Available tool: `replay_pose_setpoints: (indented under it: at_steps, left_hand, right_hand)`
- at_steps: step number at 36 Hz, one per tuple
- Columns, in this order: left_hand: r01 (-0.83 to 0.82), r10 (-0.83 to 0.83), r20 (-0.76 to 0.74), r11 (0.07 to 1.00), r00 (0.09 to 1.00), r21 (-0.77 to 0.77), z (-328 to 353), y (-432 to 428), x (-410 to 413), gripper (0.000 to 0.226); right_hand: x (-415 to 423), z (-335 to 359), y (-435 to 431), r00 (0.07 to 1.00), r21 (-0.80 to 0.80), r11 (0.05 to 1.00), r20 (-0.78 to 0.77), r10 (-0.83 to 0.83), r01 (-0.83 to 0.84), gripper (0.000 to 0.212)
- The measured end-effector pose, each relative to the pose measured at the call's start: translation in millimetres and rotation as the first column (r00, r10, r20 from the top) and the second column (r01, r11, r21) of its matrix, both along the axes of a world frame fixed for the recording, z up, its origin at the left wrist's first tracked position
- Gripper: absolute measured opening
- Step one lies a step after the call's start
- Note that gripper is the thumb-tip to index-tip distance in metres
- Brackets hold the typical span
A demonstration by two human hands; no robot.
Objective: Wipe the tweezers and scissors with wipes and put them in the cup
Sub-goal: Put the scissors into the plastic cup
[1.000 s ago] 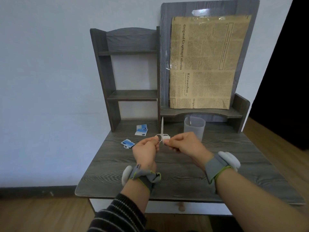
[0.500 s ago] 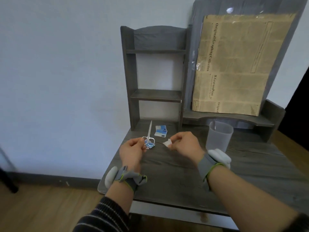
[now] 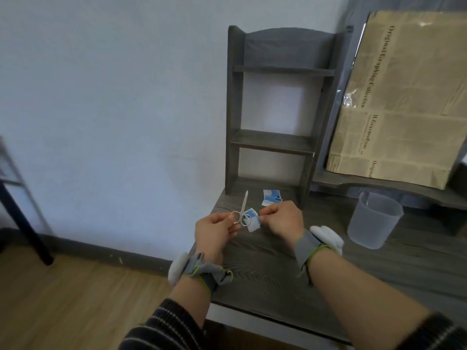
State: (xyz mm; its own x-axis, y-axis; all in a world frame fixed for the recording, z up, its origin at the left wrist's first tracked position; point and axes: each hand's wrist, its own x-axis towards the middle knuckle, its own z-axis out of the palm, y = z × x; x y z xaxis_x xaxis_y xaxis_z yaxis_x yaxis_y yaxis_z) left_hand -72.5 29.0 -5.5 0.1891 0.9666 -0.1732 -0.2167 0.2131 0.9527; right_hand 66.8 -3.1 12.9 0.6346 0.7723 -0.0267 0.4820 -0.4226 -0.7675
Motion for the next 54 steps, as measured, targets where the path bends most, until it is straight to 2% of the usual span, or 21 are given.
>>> replay_pose_setpoints:
  at_steps: [4, 10, 14, 19, 22, 24, 26, 30, 35, 39, 42, 45, 50, 54]
  left_hand:
    - [0.005, -0.006, -0.008, 1.0, 1.0, -0.006, 0, 0, 2, 0.017]
    - [0.031, -0.031, -0.045, 1.0, 0.998, -0.001, 2, -4, 11, 0.01]
    - [0.095, -0.092, -0.089, 0.995, 0.992, 0.028, 8, -13, 23, 0.01]
    - [0.168, -0.146, -0.18, 0.979, 0.973, 0.114, 22, -25, 45, 0.008]
    - [0.201, -0.147, -0.248, 0.956, 0.957, 0.212, 35, -34, 66, 0.009]
    - [0.231, -0.139, -0.306, 0.929, 0.942, 0.29, 46, -37, 79, 0.012]
    - [0.267, -0.111, -0.374, 0.88, 0.921, 0.393, 59, -42, 94, 0.014]
    - [0.363, -0.019, -0.539, 0.759, 0.842, 0.541, 84, -47, 118, 0.015]
    - [0.493, 0.029, -0.636, 0.605, 0.771, 0.626, 111, -65, 158, 0.016]
    - [0.586, 0.184, -0.707, 0.441, 0.683, 0.68, 123, -69, 177, 0.016]
    - [0.683, 0.31, -0.746, 0.301, 0.589, 0.665, 128, -72, 194, 0.018]
    - [0.745, 0.415, -0.737, 0.182, 0.534, 0.642, 130, -75, 211, 0.021]
    - [0.854, 0.455, -0.783, 0.086, 0.424, 0.513, 128, -72, 232, 0.022]
    - [0.901, 0.494, -0.784, 0.002, 0.376, 0.434, 121, -74, 248, 0.024]
  right_hand:
    - [5, 0, -2, 1.0, 0.004, 1.0, -0.024, -0.014, 0.014, 0.018]
    - [15, 3, -12, 0.994, 0.079, 0.995, -0.095, -0.054, 0.062, 0.013]
    - [26, 9, -26, 0.989, 0.184, 0.979, -0.13, -0.067, 0.09, 0.024]
    - [47, 31, -48, 0.994, 0.307, 0.948, -0.09, -0.06, 0.085, 0.024]
    - [72, 46, -66, 0.992, 0.374, 0.92, -0.088, -0.091, 0.118, 0.027]
    - [87, 55, -79, 0.985, 0.407, 0.898, -0.105, -0.134, 0.166, 0.021]
    - [101, 64, -97, 0.975, 0.427, 0.876, -0.105, -0.196, 0.222, 0.014]
    - [124, 73, -128, 0.958, 0.433, 0.856, -0.066, -0.28, 0.281, 0.016]
    - [156, 73, -158, 0.939, 0.427, 0.84, -0.08, -0.334, 0.336, 0.018]
    - [168, 70, -171, 0.928, 0.437, 0.822, -0.1, -0.359, 0.365, 0.017]
    - [179, 66, -178, 0.926, 0.441, 0.816, -0.122, -0.358, 0.374, 0.017]
    - [190, 60, -183, 0.917, 0.428, 0.811, -0.157, -0.367, 0.398, 0.016]
    - [200, 50, -186, 0.919, 0.384, 0.835, -0.179, -0.352, 0.394, 0.016]
    - [210, 43, -187, 0.912, 0.353, 0.841, -0.154, -0.379, 0.409, 0.015]
